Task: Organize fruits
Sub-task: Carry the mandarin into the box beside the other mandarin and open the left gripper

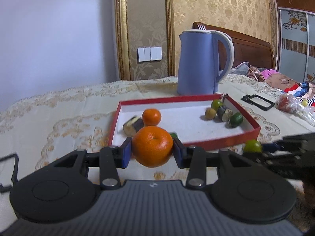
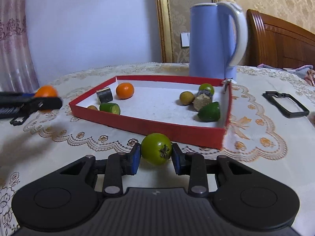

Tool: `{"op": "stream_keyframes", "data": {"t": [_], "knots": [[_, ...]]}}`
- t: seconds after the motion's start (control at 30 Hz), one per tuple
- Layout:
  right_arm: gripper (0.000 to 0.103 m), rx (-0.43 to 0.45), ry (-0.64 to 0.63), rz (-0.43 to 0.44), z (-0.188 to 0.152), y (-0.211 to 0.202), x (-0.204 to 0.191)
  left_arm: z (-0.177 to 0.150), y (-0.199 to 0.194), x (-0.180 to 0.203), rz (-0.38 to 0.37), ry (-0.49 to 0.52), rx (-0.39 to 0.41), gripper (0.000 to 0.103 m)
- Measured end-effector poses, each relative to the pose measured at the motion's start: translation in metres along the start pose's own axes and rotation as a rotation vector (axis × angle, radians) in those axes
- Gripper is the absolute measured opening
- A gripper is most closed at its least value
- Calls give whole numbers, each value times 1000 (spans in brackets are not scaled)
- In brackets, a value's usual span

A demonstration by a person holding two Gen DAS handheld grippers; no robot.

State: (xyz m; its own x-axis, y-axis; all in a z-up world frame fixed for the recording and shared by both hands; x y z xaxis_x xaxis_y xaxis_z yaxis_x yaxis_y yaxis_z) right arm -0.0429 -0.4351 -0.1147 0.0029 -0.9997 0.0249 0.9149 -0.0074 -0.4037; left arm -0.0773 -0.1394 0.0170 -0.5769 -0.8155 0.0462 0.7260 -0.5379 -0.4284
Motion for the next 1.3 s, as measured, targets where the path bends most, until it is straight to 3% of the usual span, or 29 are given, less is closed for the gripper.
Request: {"op": "stream_keyframes", "data": {"t": [0.3, 0.63, 0.87, 1.3], "knots": [[33, 19, 64, -23, -4, -10, 43, 49, 69, 14, -50, -44, -37, 39], [33, 3, 39, 24, -6, -9, 36, 48, 156, 20, -2, -45, -153, 39], [33, -7, 40, 35, -7, -9, 35, 31, 186, 24, 7, -48, -213, 39], [33, -22, 58, 47, -8, -8, 38, 21, 201, 12, 41, -43, -228, 39]]}}
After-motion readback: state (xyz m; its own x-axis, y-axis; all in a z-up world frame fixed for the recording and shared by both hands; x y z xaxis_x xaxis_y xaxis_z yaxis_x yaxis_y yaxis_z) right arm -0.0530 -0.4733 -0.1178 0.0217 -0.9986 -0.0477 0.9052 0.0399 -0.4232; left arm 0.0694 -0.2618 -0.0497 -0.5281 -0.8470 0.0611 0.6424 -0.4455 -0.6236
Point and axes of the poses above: each gripper's, at about its wrist camera, not at the fingertips, and y roughly the way its jaws point, x to its right, z to its top, the point moved 10 cm from there along y, roughly the way its jaws point, and after that the axes turned 14 degrees about -z, right-handed, at the moved point
